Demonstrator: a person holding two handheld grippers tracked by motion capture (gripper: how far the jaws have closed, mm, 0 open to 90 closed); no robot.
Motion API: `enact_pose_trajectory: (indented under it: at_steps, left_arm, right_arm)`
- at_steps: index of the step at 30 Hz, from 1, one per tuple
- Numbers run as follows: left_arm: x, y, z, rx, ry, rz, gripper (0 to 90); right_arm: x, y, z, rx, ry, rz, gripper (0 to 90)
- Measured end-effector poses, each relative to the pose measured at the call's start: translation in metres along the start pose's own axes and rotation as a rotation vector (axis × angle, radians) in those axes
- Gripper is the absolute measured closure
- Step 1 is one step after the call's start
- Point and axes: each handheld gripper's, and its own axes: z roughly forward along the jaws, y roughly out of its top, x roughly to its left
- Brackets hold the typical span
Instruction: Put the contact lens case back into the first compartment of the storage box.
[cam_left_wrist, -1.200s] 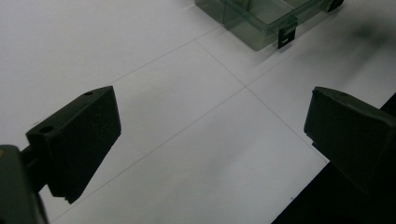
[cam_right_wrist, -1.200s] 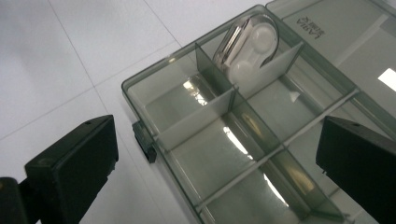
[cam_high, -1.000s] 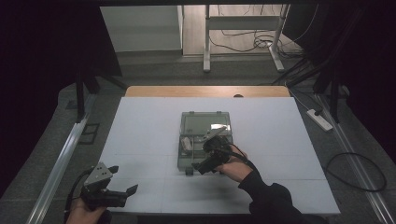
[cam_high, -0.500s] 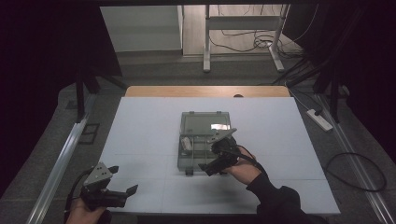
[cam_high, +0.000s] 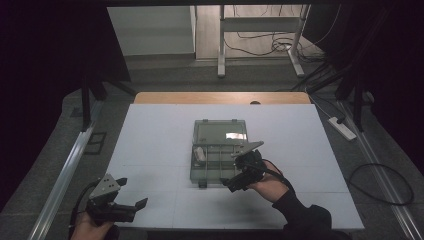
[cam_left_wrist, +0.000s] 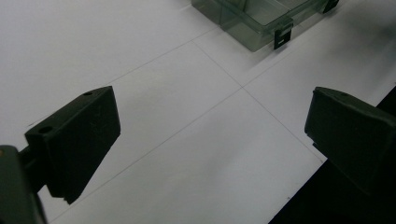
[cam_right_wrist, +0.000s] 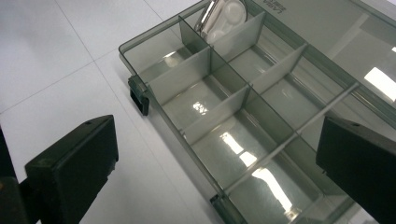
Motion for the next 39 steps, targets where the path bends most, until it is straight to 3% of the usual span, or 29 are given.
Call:
enact_pose_trajectory:
  at_steps: [16,25,39]
  left_arm:
    - [0.000,0.000,0.000,-0.004,-0.004,-0.004,3.3]
    - [0.000,0.000,0.000,-0.004,-0.004,-0.003,3.3]
    - [0.000,0.000,0.000,-0.003,-0.004,-0.004,3.3]
  right_arm:
    - [-0.004,-0.016,-0.013,0.001,-0.002,0.031,0.0]
    - [-0.008,-0.022,-0.024,-0.022,-0.018,0.047,0.0]
    - [-0.011,-0.035,-0.034,-0.017,-0.040,0.056,0.0]
